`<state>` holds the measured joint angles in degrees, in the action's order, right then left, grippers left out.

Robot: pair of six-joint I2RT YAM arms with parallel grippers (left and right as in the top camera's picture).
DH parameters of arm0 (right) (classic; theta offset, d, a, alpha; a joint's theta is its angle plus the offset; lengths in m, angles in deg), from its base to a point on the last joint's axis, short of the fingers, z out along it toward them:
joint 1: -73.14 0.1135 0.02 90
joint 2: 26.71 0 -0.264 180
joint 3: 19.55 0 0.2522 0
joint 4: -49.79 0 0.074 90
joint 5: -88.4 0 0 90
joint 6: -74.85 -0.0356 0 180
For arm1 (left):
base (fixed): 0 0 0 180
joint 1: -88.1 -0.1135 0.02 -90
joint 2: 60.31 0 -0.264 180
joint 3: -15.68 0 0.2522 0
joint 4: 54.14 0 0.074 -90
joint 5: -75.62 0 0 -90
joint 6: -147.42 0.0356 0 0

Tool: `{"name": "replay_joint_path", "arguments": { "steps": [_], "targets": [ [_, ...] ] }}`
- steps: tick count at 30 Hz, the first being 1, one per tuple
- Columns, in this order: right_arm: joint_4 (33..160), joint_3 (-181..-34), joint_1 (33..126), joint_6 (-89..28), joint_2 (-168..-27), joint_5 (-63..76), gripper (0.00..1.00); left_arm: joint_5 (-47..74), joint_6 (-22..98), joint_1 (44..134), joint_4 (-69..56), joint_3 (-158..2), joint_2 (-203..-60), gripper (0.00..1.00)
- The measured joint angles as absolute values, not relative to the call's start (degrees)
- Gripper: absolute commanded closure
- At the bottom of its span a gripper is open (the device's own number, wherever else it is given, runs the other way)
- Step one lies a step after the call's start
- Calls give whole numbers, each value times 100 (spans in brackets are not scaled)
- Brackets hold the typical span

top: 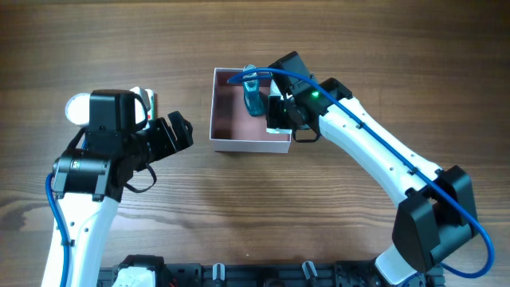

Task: Pack container
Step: 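Lift the soap box and carry it toward the box, then lower the soap box into the box front and open right gripper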

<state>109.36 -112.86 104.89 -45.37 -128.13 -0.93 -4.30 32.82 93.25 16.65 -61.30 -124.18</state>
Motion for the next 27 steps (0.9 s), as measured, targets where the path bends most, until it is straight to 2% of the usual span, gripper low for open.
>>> {"name": "replay_joint_path", "arguments": {
  "steps": [27],
  "targets": [
    [10925,-11323,10834,-4869,-13277,-207,96,-430,3282,9325,1668,-6130,-12416,0]
  ]
}}
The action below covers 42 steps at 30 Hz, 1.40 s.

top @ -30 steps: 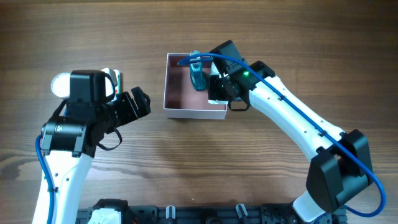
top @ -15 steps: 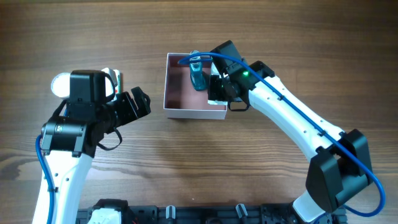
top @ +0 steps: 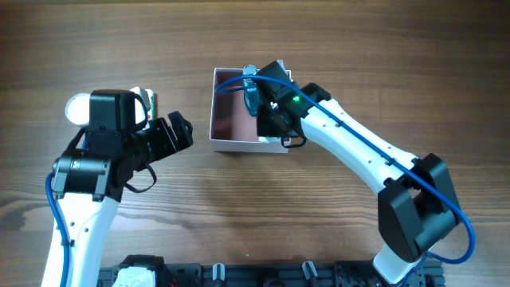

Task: Pack container
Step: 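Lower the soap box into the box front and open right gripper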

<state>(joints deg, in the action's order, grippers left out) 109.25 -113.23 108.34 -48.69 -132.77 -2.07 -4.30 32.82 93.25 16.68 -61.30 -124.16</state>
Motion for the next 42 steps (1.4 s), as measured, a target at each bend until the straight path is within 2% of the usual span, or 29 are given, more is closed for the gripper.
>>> {"name": "replay_joint_path", "arguments": {
  "steps": [3,7,10,14,16,19,21,24,40,41,42],
  "targets": [
    [10929,-11323,10834,-4882,-13279,-207,91,-430,3282,9325,1668,-6130,-12416,0],
    [10931,-11323,10834,-4899,-13279,-207,79,-430,3282,9325,1668,-6130,-12416,0],
    [10931,-11323,10834,-4902,-13279,-207,64,-430,3282,9325,1668,-6130,-12418,0],
    [10931,-11323,10834,-4899,-13279,-207,59,-430,3282,9325,1668,-6130,-12416,0],
    [10931,-11323,10834,-4899,-13279,-207,51,-430,3282,9325,1668,-6130,-12418,0],
    [10931,-11323,10834,-4902,-13279,-207,46,-430,3282,9325,1668,-6130,-12418,0],
    [10933,-11323,10834,-4906,-13279,-207,36,-430,3282,9325,1668,-6130,-12418,0],
    [10977,-11323,10834,-4934,-13279,-205,33,-430,3282,9325,1668,-6130,-12416,0],
    [10975,-11323,10837,-4941,-13244,-301,33,-430,3282,9325,1668,-6130,-12416,0],
    [10977,-11323,10837,-4941,-13196,-360,31,-430,3284,9325,1668,-6130,-12416,0],
    [10977,-11323,10834,-4941,-13100,-428,21,-430,3282,9325,1668,-6130,-12418,0]
  ]
}}
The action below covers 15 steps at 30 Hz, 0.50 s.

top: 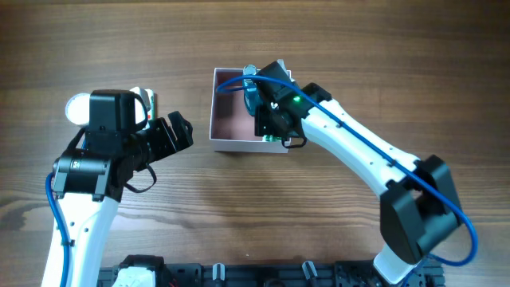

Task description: Pack container

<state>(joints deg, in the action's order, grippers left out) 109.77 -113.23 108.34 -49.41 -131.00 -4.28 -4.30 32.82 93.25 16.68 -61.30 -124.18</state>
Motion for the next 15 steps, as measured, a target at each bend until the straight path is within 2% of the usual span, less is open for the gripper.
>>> {"name": "replay_joint_path", "arguments": {
  "steps": [2,4,9,15],
  "targets": [
    [10977,-11323,10834,-4888,-12818,-585,6,-430,3282,9325,1670,-6130,-12416,0],
    [10975,-11325,10832,-4823,-12396,-725,0,-430,3282,9325,1670,-6130,-12416,0],
    [11257,-11386,10541,-4679,-11231,-850,0,-430,3282,9325,1722,-6130,-12418,1],
    [11998,-11447,9398,-4676,-10685,-924,0,-685,3263,9318,2116,-6426,-12468,0]
  ]
}}
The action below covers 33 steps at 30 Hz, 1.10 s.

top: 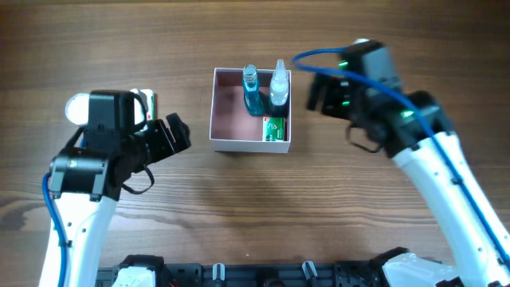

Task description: Pack container

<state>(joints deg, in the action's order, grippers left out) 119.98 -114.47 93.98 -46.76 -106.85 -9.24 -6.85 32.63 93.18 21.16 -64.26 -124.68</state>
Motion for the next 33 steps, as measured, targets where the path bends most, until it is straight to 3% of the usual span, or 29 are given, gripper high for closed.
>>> {"name": "replay_joint_path", "arguments": {
  "steps": [3,10,19,33],
  "targets": [
    [12170,-11441,8826,-4547,-10728,-801,0,-882,3258,9130,2535,-7175,-12694,0],
    [12267,-11430,8220,-4213,-10851,-474,0,-1149,3291,7720,3182,-9173,-13828,0],
    [12385,-11430,8209,-4032,-11104,-248,0,-1413,3306,6774,2638,-9333,-15454,0],
    [12553,-11430,8209,-3986,-11288,-91,0,-1728,3241,6468,2216,-9621,-17476,1]
  ]
}}
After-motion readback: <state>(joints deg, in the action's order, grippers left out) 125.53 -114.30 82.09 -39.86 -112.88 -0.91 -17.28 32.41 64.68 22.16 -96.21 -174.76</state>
